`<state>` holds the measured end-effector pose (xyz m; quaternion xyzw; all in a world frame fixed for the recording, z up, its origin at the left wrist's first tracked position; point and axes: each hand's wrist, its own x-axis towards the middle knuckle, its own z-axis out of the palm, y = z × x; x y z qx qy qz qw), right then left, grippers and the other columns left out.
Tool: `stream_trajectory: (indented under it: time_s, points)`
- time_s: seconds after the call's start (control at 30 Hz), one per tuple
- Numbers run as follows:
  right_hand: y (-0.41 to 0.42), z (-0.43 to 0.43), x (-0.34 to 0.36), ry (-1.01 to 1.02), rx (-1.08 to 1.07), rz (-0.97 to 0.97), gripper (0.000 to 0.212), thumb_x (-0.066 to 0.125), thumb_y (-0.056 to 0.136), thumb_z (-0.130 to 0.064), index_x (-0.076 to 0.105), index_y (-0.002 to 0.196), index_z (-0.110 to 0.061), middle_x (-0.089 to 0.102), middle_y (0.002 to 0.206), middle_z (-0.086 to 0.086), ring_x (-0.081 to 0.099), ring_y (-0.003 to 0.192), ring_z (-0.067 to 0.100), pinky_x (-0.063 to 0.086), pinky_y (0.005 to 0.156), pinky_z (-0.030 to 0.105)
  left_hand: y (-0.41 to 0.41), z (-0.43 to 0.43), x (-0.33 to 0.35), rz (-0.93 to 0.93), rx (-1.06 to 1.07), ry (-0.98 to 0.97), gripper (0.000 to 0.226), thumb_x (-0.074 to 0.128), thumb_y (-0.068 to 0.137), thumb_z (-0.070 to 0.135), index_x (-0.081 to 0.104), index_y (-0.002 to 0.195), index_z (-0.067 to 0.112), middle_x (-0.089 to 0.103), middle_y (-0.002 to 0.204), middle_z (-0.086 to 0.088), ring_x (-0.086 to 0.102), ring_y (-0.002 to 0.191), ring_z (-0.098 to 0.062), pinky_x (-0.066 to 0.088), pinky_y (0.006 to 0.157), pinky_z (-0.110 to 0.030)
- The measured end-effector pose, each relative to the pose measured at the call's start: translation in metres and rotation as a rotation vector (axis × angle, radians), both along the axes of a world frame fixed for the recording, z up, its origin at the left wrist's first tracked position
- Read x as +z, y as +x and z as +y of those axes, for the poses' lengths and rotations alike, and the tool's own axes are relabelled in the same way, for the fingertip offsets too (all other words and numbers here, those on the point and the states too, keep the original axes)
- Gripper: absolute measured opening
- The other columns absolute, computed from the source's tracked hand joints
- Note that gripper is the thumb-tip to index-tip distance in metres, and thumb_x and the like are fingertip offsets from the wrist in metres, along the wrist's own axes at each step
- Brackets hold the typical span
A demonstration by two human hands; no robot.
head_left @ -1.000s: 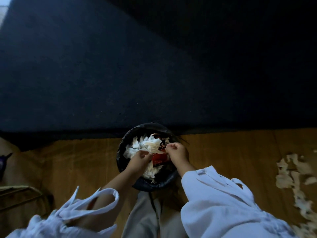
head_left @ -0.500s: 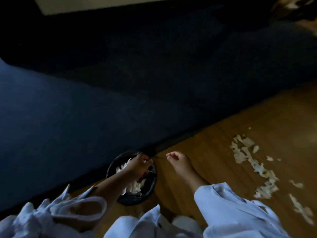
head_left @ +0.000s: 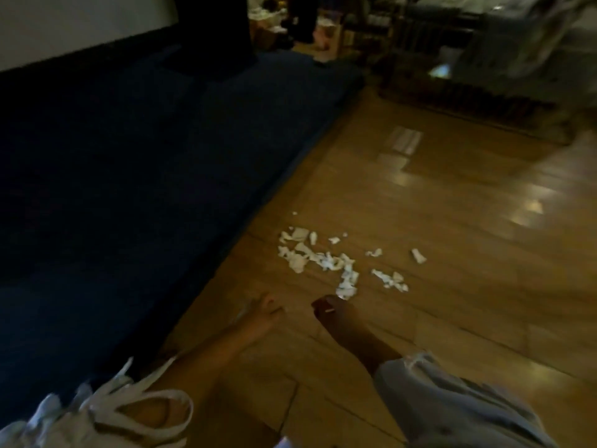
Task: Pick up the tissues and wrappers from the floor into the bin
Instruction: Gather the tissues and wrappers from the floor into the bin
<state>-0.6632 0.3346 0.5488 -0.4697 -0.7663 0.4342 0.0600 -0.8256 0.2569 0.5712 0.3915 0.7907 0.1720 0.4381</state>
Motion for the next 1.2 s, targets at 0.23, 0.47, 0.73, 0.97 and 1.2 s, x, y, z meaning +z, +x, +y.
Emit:
stream_trajectory:
  time_s: [0.23,0.47,0.73,0.97,1.2]
  points:
    - [0.148,0.081,0.003,0.008,-0.272,-0.066,0.028,0.050,0.094,-0.021,0.060,0.118,-0.011,0.057,0.126,0.010,0.055,0.114,0.025,0.044,0.091,0.031,0.137,0.104,-0.019,-0.089,-0.186,-0.016,0.048,0.049,0.094,0.030,0.037,0.138,0.013,0.037,0.145,-0.009,0.043,0.127,-0.026,0.036,0.095,-0.025]
    - [0.211,0.164,-0.017,-0.046,-0.444,-0.051,0.026,0.057,0.089,-0.015,0.061,0.113,-0.006,0.060,0.121,0.012,0.055,0.113,0.025,0.042,0.088,0.026,0.189,0.208,-0.038,-0.066,-0.306,-0.008,0.044,0.051,0.092,0.035,0.042,0.132,0.016,0.043,0.141,-0.010,0.049,0.120,-0.023,0.039,0.087,-0.025]
    - [0.238,0.318,-0.032,-0.061,-0.402,-0.115,0.030,0.055,0.091,-0.018,0.058,0.118,-0.007,0.059,0.124,0.012,0.054,0.115,0.026,0.043,0.093,0.031,0.206,0.345,-0.071,-0.132,-0.238,-0.094,0.052,0.053,0.091,0.039,0.038,0.136,0.016,0.038,0.146,-0.008,0.041,0.131,-0.024,0.040,0.100,-0.031]
    - [0.236,0.427,-0.044,-0.118,-0.329,-0.112,0.027,0.056,0.090,-0.018,0.060,0.115,-0.009,0.060,0.121,0.011,0.055,0.113,0.025,0.038,0.082,0.021,0.217,0.450,-0.063,-0.074,-0.195,-0.080,0.041,0.046,0.096,0.028,0.043,0.132,0.008,0.046,0.139,-0.011,0.045,0.127,-0.025,0.039,0.098,-0.028]
    - [0.219,0.529,-0.070,-0.099,-0.022,-0.145,0.030,0.048,0.095,-0.019,0.055,0.122,-0.009,0.055,0.129,0.008,0.053,0.117,0.022,0.037,0.085,0.018,0.228,0.535,-0.086,-0.070,0.043,0.001,0.049,0.046,0.096,0.031,0.035,0.138,0.009,0.038,0.145,-0.012,0.041,0.130,-0.027,0.036,0.103,-0.031]
